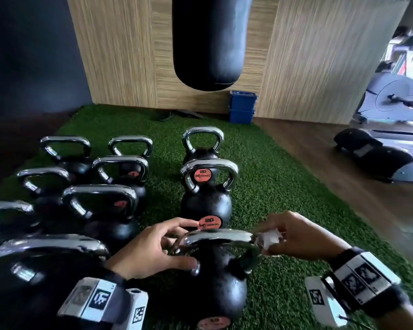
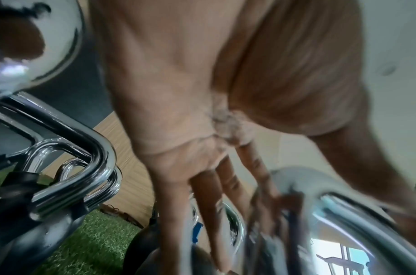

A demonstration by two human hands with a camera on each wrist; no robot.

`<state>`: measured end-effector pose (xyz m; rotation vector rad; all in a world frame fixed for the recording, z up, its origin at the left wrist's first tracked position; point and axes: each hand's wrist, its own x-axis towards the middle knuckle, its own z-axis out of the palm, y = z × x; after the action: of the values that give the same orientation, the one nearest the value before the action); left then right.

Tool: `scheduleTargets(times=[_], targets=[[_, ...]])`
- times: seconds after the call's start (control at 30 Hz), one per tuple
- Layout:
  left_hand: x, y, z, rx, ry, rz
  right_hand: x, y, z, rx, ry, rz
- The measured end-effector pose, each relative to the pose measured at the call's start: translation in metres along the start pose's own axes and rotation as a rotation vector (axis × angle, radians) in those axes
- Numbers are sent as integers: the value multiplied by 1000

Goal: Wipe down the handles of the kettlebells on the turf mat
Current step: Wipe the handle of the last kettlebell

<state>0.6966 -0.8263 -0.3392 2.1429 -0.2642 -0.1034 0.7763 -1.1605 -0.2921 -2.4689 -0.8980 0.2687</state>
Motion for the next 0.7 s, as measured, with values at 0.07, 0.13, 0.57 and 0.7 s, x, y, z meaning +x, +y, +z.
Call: scheduleTargets(times=[0.07, 0.13, 0.57, 0.7], targets=[[14, 5, -22, 66, -79, -76, 14, 7, -15, 78, -77, -49], [35, 11, -41, 118, -170, -135, 33, 16, -28, 101, -92, -85], [172, -18, -78, 394, -108, -738, 180, 70, -94, 178, 30, -179], [185, -43, -50, 237, -28, -847, 209, 60, -94, 280, 27, -183]])
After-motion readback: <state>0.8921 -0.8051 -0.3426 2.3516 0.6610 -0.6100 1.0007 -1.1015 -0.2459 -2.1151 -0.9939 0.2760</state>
